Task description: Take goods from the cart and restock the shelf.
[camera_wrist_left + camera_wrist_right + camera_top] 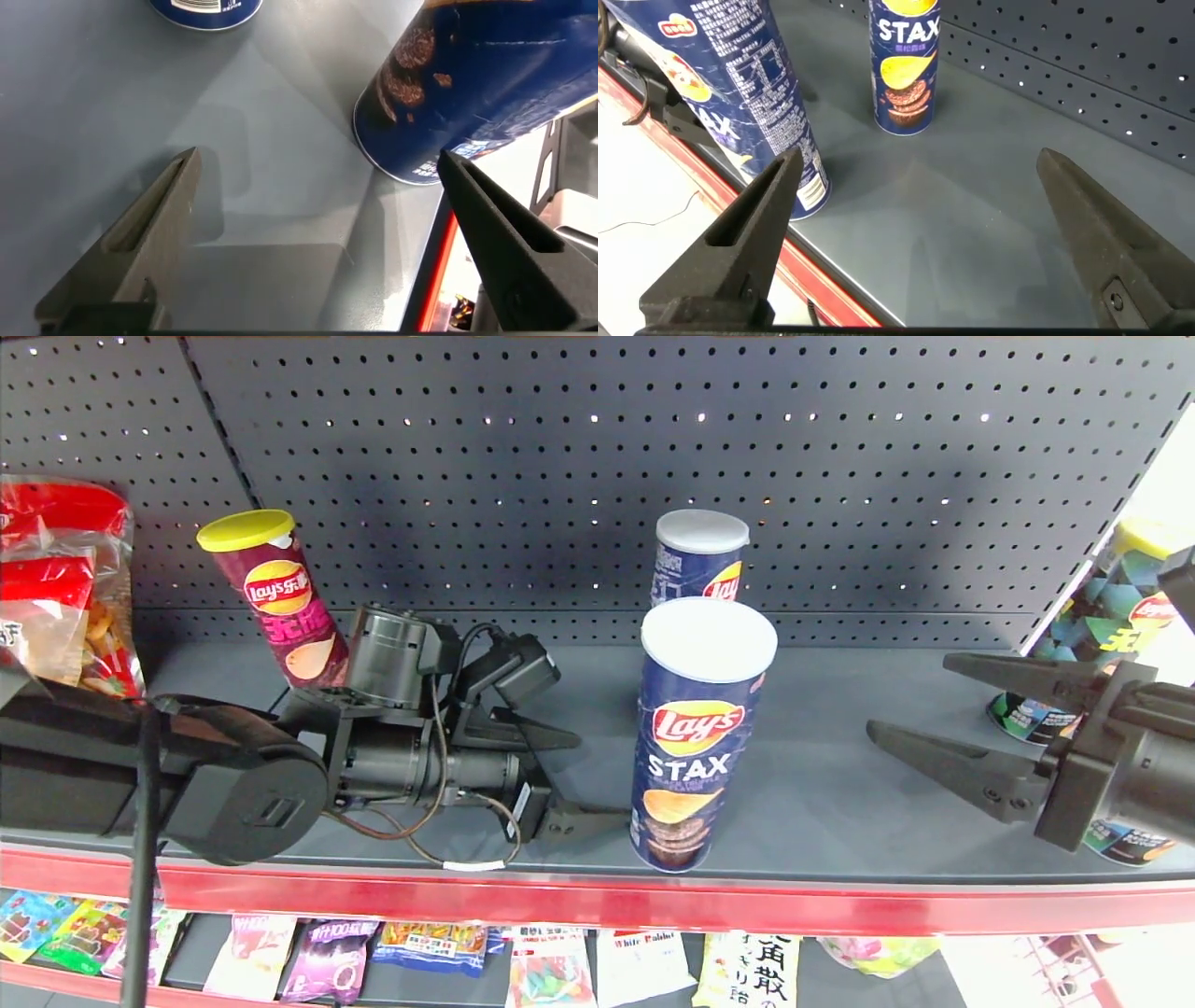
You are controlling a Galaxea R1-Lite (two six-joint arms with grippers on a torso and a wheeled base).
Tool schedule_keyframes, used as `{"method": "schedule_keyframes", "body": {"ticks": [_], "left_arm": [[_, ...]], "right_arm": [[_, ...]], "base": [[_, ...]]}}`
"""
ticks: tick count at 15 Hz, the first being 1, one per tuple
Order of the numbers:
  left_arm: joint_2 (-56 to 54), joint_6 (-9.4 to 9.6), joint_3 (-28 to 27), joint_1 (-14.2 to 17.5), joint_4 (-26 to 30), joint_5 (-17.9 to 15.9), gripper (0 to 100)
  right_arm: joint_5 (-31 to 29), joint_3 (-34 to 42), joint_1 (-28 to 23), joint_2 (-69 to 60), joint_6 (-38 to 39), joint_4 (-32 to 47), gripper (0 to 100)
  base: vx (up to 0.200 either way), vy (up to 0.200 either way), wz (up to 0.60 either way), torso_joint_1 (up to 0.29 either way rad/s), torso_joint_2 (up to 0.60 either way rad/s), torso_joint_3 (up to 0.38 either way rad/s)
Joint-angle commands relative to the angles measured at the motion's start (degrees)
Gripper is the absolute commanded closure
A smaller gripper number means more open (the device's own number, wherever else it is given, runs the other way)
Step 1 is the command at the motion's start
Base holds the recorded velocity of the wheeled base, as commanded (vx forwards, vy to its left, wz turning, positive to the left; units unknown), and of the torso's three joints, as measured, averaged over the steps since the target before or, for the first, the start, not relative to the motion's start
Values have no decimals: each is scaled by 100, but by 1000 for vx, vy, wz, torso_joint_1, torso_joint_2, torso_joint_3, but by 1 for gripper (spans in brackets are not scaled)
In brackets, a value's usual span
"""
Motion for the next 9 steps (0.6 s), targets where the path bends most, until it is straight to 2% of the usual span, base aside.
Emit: {"method": "schedule_keyframes", "body": {"ticks": [1,4,7,8,9], "left_arm": [[18,-1,-9,6,-3,1,0],[-61,-1,18,33,-11,107,0],[-852,-1,308,261,41,775,0],[-1414,-10,615,340,59,1029,0],[-1696,-10,765,402,76,1117,0]], "right_arm": [[-7,-10,1,0,-2,1,0],[-7,78,1,-44,-2,9,0],[-16,447,1,-378,-10,9,0],[-60,658,1,-624,-10,9,0],[-148,781,1,-774,-19,9,0]], "base": [[0,0,0,0,0,0],[0,0,0,0,0,0],[0,0,0,0,0,0],[0,0,0,0,0,0],[0,0,0,0,0,0]]}}
